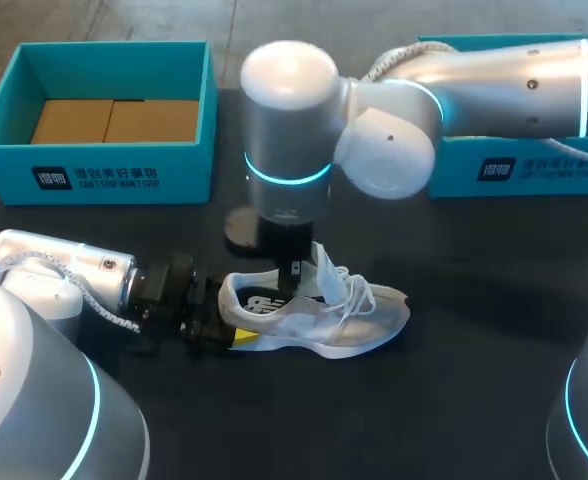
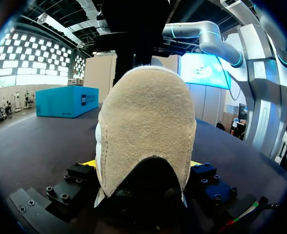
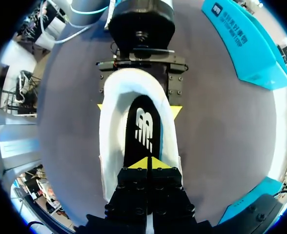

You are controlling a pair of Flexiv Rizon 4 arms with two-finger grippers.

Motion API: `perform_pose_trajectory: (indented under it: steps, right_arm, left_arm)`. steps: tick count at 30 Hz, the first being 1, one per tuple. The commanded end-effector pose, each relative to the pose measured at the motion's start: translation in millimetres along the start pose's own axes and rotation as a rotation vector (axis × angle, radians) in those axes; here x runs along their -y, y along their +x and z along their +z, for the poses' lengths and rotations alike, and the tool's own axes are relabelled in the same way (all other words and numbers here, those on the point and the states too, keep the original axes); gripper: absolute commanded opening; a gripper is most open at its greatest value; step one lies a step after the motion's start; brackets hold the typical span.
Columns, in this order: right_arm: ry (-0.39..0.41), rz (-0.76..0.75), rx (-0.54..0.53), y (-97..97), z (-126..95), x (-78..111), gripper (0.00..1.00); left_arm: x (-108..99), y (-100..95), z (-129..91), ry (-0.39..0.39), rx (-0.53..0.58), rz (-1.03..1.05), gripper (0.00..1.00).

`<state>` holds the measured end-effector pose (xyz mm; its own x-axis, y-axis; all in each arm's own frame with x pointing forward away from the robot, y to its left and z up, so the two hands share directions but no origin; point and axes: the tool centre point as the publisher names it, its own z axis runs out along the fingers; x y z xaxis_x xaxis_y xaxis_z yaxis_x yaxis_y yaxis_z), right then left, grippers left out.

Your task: Take the shoe out of the shoebox, open the shoe tongue, remove and reinsert the insole, then place the shoe into the shoebox

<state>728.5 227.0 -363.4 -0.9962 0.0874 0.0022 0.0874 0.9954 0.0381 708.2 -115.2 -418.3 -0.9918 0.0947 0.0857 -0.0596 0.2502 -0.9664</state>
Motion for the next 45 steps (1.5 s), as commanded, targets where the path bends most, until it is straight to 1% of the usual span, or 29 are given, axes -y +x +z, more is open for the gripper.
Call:
perform_pose_trajectory:
  steps: [1,8,14,16,25,33,35,37,41,45]
  right_arm:
    - [-0.018,0.012,-0.006,1.1,6,9.8,0.0]
    - [-0.021,0.009,0.011,1.5,8,18.1,0.0]
    - [-0.009,0.004,0.023,0.4,11,21.2,0.0]
    - [-0.024,0.0,0.033,-1.3,13,23.5,0.0]
    - [-0.041,0.016,0.039,-8.9,19,32.0,0.0]
    - [-0.044,0.049,0.028,-7.5,25,39.0,0.0]
    - [-0.045,0.052,0.028,-6.6,26,39.5,0.04]
    - [-0.046,0.051,0.029,-6.3,26,39.5,0.15]
    - [-0.046,0.051,0.029,-6.2,28,39.9,0.21]
    - [-0.05,0.053,0.022,-6.3,29,39.8,0.22]
  left_arm:
    - [-4,1.6,0,-0.001,0.001,0.0,0.0]
    - [-4,1.6,0,-0.001,0.001,0.0,0.0]
    - [-4,1.6,0,-0.001,0.001,0.0,0.0]
    - [-4,1.6,0,-0.001,0.001,0.0,0.0]
    - [-4,1.6,0,-0.001,0.001,0.0,0.0]
    - [-4,1.6,0,-0.001,0.001,0.0,0.0]
    - [-4,1.6,0,-0.001,0.001,0.0,0.0]
    - [-4,1.6,0,-0.001,0.001,0.0,0.0]
    - [-4,1.6,0,-0.001,0.001,0.0,0.0]
    - [-4,1.6,0,-0.001,0.001,0.0,0.0]
